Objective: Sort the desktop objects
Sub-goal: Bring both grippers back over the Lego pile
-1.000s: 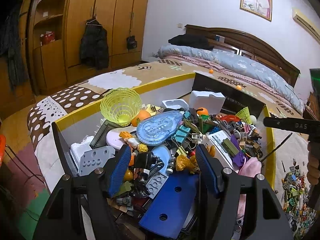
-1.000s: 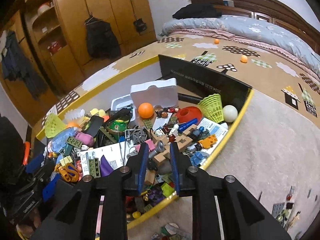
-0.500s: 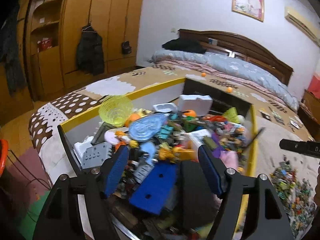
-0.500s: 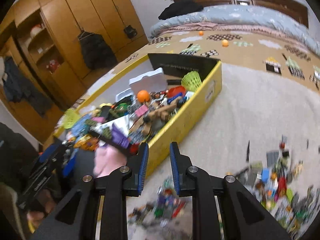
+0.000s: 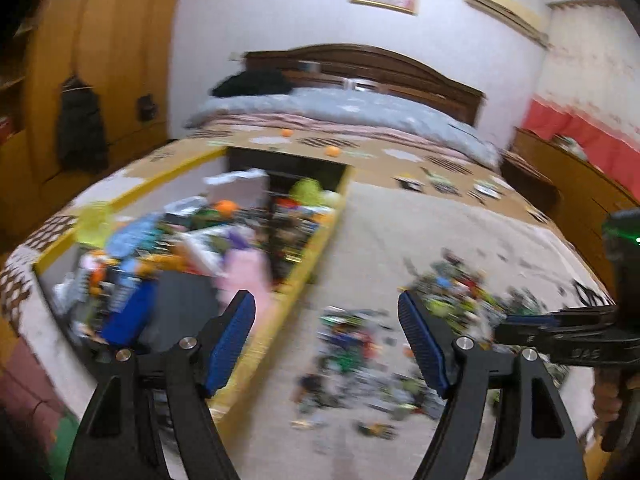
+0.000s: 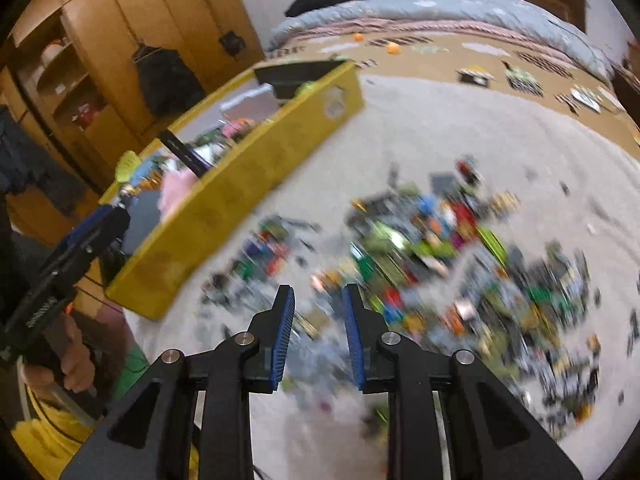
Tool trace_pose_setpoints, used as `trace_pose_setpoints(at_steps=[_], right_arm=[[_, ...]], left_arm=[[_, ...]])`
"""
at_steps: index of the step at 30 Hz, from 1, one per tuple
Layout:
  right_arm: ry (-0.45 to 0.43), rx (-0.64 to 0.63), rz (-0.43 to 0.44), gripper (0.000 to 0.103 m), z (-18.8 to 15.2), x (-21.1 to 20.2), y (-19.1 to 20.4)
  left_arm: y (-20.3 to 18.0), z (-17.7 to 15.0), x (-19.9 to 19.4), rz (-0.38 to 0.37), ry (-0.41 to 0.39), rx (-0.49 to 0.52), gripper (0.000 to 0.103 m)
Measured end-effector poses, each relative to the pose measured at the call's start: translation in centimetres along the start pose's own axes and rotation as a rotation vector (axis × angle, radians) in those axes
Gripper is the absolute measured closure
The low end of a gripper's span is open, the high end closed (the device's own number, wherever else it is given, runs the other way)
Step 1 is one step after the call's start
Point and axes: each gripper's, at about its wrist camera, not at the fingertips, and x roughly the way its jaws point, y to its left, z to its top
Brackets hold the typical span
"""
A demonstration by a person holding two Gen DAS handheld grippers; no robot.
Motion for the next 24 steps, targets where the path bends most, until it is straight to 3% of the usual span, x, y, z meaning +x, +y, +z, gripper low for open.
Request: trace_pose_setpoints(at_steps=[6, 11, 15, 21, 24], right_arm=[[0.031, 0.017, -0.06, 0.078, -4.5, 1.2, -3.3], [-0.018, 0.018, -0.163, 0.078, -7.2, 2.2, -4.8], [-0.056, 0.063, -0.287, 0.078, -8.0, 2.5, -5.8], [-0.092, 0.089, -0.357, 0.078, -7.8, 1.9, -7.5], [-0.088, 0.107, -0.346, 0.078, -7.8, 2.0, -8.2]], left_arm=[[-5.1, -2.4, 3.3, -0.111, 0.071, 0.08, 0.028], [-8.6, -4.9, 6.7, -0.185, 0.112, 0.162, 0.028], [-11.3, -6.2, 9.5, -0.179, 0.205, 0.216, 0.028], [-12.4, -6.7, 11.2, -0.166, 0.244, 0.207, 0.028], [-12.8, -6.7, 11.8, -0.158, 0.255, 0.207, 0.028]])
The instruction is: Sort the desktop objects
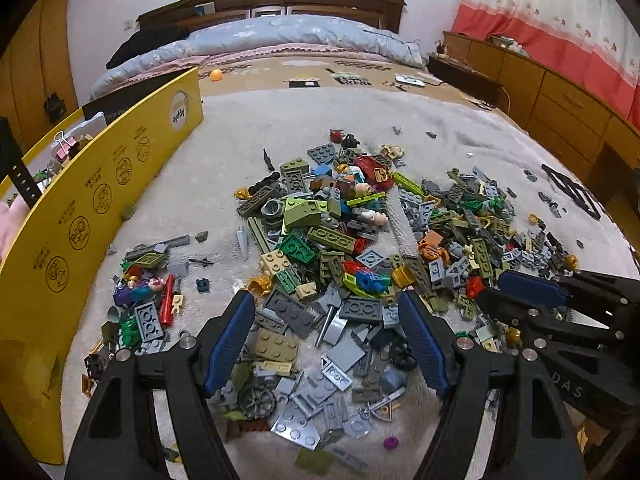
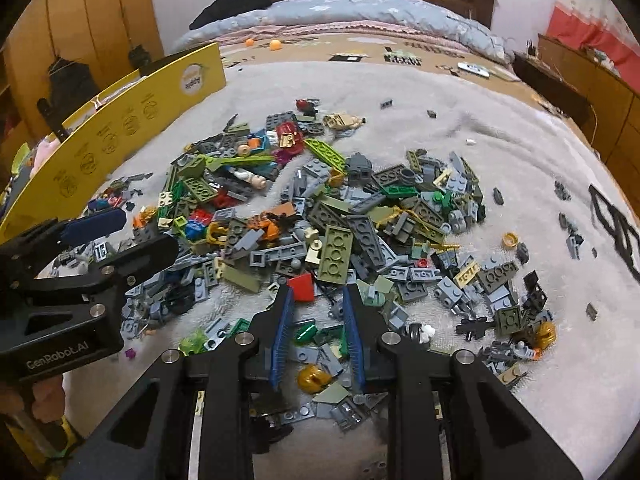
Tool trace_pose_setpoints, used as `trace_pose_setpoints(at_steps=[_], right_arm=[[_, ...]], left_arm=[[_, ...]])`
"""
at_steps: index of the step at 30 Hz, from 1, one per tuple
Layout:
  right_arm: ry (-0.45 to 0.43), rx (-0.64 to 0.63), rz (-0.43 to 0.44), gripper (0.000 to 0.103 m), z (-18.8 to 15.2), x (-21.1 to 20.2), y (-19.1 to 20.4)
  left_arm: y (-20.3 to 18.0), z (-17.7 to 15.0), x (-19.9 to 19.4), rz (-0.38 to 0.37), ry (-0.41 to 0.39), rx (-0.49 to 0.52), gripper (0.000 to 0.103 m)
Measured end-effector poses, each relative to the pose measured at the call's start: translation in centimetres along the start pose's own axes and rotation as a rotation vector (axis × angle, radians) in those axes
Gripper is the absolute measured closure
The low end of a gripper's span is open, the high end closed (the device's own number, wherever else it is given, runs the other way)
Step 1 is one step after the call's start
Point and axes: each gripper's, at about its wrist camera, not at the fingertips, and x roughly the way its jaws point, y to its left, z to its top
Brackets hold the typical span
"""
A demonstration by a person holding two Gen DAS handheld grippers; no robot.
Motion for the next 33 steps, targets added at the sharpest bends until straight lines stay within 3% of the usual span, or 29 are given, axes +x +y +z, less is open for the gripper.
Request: trace_pose_setpoints(at_steps=[10, 23, 26, 33], right_arm=[[0.01, 0.013, -0.001, 0.077, -0.1, 0.4, -0.4], [0.011, 0.014, 0.0, 0.077, -0.1, 0.6, -0.4], [0.013, 0.022, -0.015, 0.077, -0.2, 0.7, -0.3], [0.023, 0.02, -0.071, 0.077, -0.2, 1.1, 0.6]], left_arm=[[-0.5, 0.1, 1.2, 0.017, 0.052, 0.0, 0.028], [-0.6, 0.0, 1.7, 0.033, 0.059, -0.002, 0.028], [-0.6, -0.2, 1.8, 0.072, 0.054, -0.003, 0.028], [-0.2, -0.4, 1.9, 0.084, 0.058, -0.007, 0.028]])
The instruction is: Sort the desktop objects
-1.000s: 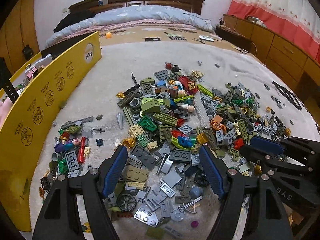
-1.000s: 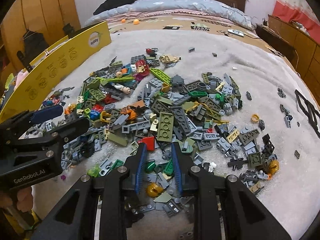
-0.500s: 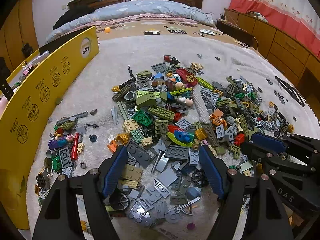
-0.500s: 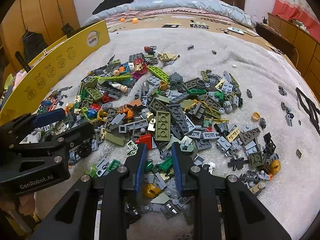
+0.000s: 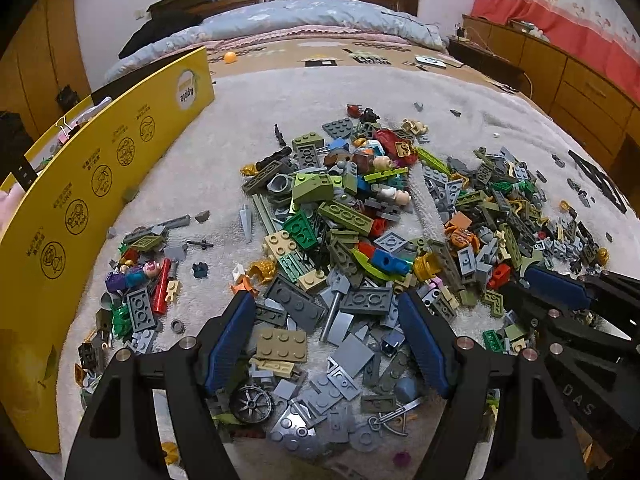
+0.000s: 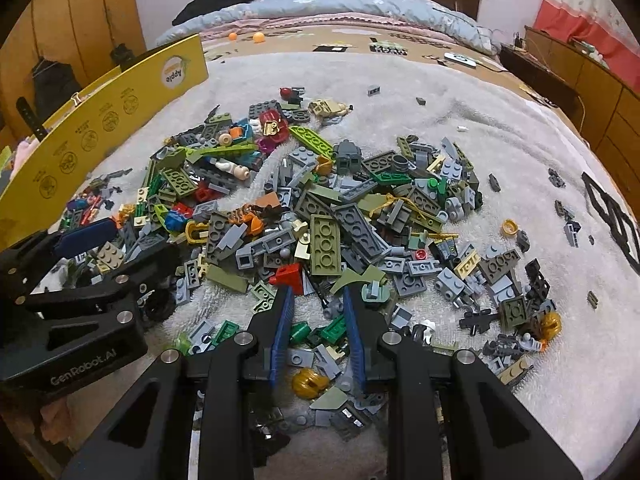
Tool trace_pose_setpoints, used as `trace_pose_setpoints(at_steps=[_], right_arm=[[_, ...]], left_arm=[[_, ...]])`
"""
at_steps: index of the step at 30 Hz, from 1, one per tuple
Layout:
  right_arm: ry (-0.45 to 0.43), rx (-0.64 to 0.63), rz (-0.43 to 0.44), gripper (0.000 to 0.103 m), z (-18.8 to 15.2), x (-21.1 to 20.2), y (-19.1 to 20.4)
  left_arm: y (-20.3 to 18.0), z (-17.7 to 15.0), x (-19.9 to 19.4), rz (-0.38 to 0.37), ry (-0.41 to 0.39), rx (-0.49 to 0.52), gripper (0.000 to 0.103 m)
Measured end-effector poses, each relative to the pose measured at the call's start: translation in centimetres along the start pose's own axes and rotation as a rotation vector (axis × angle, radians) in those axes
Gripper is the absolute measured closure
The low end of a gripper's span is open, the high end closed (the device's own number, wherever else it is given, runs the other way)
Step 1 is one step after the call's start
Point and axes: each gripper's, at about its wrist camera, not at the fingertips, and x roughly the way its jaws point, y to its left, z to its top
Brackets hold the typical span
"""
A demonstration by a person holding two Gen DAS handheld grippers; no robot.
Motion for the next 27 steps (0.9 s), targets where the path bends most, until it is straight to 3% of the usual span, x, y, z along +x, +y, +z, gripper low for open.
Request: trace_pose_setpoints(at_steps=[23, 24, 27], right_arm=[[-0.032, 0.004, -0.001, 0.076, -0.3, 0.1, 0.1], [-0.034, 0.004, 0.0, 0.076, -0.3, 0.1, 0.1], [-0.042, -0.002, -0.003, 0.076, -0.3, 0.1, 0.3]], left_arm=[[0.1, -0.1, -0.2, 0.053, -0.004, -0.006, 0.027], [0.3, -0.2, -0.3, 0.068, -0.013, -0.007, 0.029], [1.2, -0.6, -0.2, 0.108, -0.01, -0.014, 0.049]])
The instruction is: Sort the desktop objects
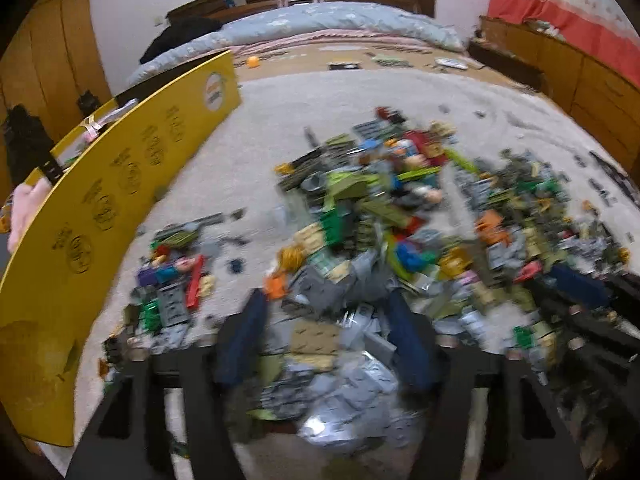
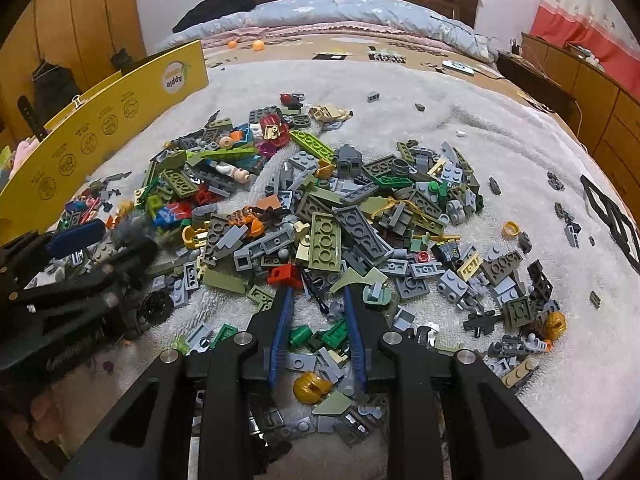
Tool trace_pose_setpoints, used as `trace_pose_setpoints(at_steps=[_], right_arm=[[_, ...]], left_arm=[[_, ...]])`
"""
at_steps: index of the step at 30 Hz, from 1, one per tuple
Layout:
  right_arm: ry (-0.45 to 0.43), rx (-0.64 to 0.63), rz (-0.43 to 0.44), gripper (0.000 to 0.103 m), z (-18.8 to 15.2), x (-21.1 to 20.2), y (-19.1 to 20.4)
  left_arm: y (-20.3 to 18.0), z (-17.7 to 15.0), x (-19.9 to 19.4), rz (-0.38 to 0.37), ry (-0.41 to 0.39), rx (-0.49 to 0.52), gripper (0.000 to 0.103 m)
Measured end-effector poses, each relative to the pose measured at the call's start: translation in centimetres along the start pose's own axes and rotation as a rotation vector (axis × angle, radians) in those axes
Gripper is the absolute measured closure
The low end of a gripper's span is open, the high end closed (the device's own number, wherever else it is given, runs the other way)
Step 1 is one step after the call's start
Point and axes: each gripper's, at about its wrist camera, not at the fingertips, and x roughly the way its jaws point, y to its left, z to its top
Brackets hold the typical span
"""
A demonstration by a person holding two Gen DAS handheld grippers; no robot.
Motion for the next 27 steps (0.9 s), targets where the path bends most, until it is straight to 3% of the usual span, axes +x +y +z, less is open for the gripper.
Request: trace_pose_setpoints(at_steps=[4, 7, 11, 19, 24, 27], right_arm=[[-0.009, -0.004, 0.038, 0.076, -0.1, -0.1, 0.3], [-0.016, -0.01, 0.125, 0.076, -0.3, -0.4, 0.6], [-0.04, -0.007, 0.217, 0.076, -0.7, -0.6, 0.7], [-0.073, -0.005, 0.19, 0.076, -1.4, -1.6, -0.4], [-0.079, -0.006, 0.19, 0.077, -1.7, -1.3, -0.8], [-0.08, -0.011, 0.187, 0.077, -1.8, -1.3, -0.8]], left_arm=[[1.8, -0.4, 0.0, 0.0, 0.001, -0.038, 0.052], [2.8, -0.7, -0.2, 0.025, -0.012, -0.037, 0.052], [4.0, -1.1, -1.0, -0.006, -0.023, -0.063, 0.052], [2.8, -0.6, -2.9, -0.113, -0.111, 0.002, 0.052], [1.8, -0.7, -2.2, -0.12, -0.113, 0.029, 0.052], [2.2, -0.4, -1.7, -0.101, -0.11, 0.036, 0.059]])
